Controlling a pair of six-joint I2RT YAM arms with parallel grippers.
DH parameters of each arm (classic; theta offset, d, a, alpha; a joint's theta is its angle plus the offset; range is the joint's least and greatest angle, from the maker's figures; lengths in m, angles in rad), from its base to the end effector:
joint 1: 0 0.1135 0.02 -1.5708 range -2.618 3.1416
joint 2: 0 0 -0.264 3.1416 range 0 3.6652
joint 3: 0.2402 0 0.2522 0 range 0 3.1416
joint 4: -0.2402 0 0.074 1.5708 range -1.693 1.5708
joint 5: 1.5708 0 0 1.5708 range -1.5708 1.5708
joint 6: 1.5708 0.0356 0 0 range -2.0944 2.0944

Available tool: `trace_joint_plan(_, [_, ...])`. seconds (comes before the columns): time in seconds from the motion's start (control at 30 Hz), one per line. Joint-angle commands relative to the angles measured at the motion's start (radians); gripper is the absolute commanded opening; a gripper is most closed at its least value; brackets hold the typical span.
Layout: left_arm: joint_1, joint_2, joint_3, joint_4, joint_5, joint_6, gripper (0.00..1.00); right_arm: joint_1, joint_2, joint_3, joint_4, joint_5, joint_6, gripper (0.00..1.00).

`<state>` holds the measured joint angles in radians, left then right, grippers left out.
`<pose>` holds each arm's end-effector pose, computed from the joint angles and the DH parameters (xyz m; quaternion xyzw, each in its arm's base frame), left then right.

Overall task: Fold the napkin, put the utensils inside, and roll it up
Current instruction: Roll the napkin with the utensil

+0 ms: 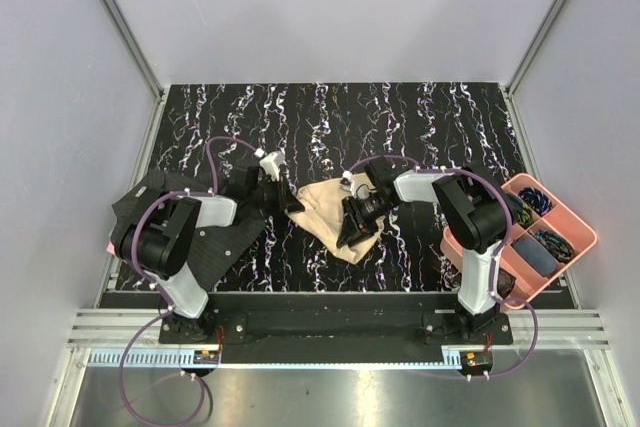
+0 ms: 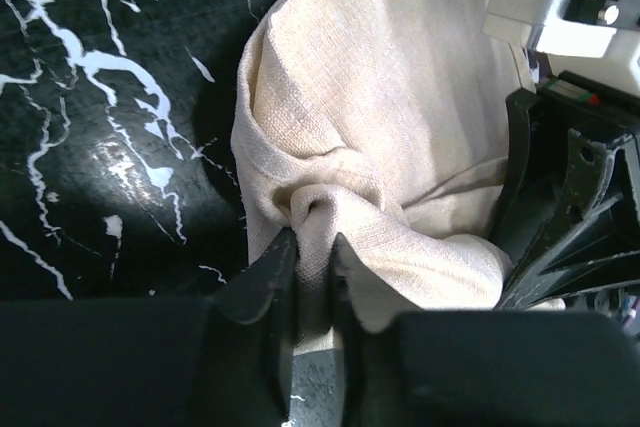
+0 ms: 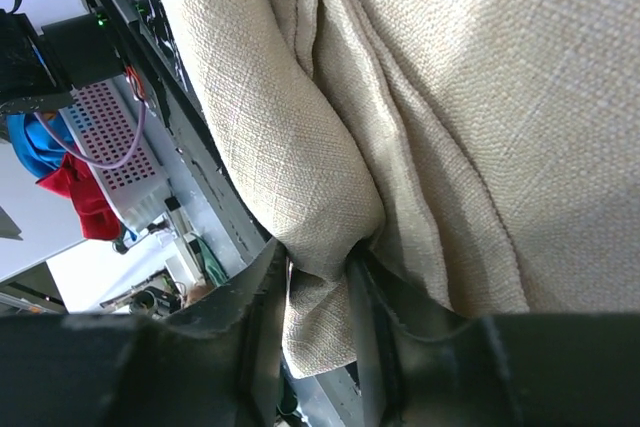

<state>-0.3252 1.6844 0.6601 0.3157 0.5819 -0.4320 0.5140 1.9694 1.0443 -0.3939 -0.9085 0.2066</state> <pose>0.2849 -0.1167 0.1302 0.0733 0.8755 -0.3901 0.2756 0.2837 0.1924 0.1044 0.1909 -0.8725 -0.4471 0.0479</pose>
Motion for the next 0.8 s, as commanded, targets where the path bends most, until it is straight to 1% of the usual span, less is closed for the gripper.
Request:
trace_joint_plan(0.0, [0.005,0.02,-0.019,0.095,0.042,-0.011,0.05,-0.002,0.019,0.013,-0.04,0.158,-0.053,0.4])
trace_joint_plan(0.03, [0.005,0.02,-0.017,0.091,0.042,-0.008,0.0,-0.002,0.011,0.032,-0.068,0.169,-0.056,0.42])
trace_joint_plan(0.07, [0.005,0.018,-0.016,0.082,0.047,-0.007,0.0,-0.002,0.002,0.045,-0.083,0.181,-0.061,0.48])
trace_joint_plan(0.13, [0.005,0.015,-0.01,0.066,0.052,-0.004,0.0,-0.002,-0.029,0.092,-0.149,0.23,-0.081,0.54])
trace_joint_plan(0.17, [0.003,0.014,-0.007,0.045,0.05,-0.002,0.0,-0.002,-0.043,0.109,-0.17,0.25,-0.085,0.6])
trace_joint_plan(0.23, [0.005,0.012,0.01,0.011,0.049,0.006,0.0,0.0,-0.089,0.16,-0.227,0.322,-0.098,0.64])
trace_joint_plan(0.27, [0.005,0.012,0.019,-0.034,0.049,0.009,0.0,0.004,-0.107,0.177,-0.241,0.368,-0.104,0.68])
trace_joint_plan(0.33, [0.005,0.015,0.045,-0.081,0.042,0.013,0.0,0.021,-0.168,0.206,-0.257,0.423,-0.121,0.7])
trace_joint_plan(0.4, [0.005,0.017,0.065,-0.136,0.042,0.013,0.0,0.084,-0.223,0.23,-0.255,0.549,-0.151,0.71])
trace_joint_plan(0.43, [0.005,0.018,0.073,-0.153,0.036,0.012,0.0,0.118,-0.239,0.232,-0.246,0.606,-0.162,0.72])
trace_joint_plan(0.47, [0.005,0.018,0.079,-0.185,0.038,0.01,0.0,0.153,-0.254,0.229,-0.228,0.723,-0.173,0.72])
trace_joint_plan(0.5, [0.005,0.02,0.093,-0.202,0.036,0.004,0.0,0.222,-0.279,0.211,-0.173,0.771,-0.19,0.73])
trace_joint_plan(0.57, [0.005,0.021,0.107,-0.242,0.036,-0.005,0.0,0.271,-0.293,0.188,-0.11,0.857,-0.196,0.74])
trace_joint_plan(0.6, [0.005,0.024,0.117,-0.254,0.036,-0.014,0.0,0.317,-0.305,0.159,-0.039,0.882,-0.197,0.73])
trace_joint_plan(0.63, [0.005,0.024,0.124,-0.266,0.038,-0.019,0.0,0.339,-0.31,0.143,-0.001,0.901,-0.202,0.74])
trace_joint_plan(0.67, [0.005,0.027,0.13,-0.285,0.039,-0.024,0.0,0.365,-0.313,0.129,0.033,0.951,-0.202,0.74])
trace_joint_plan(0.7, [0.005,0.026,0.139,-0.293,0.041,-0.028,0.0,0.386,-0.311,0.105,0.097,0.97,-0.241,0.74])
trace_joint_plan(0.77, [0.005,0.026,0.145,-0.311,0.044,-0.031,0.0,0.441,-0.305,0.089,0.142,1.016,-0.265,0.74])
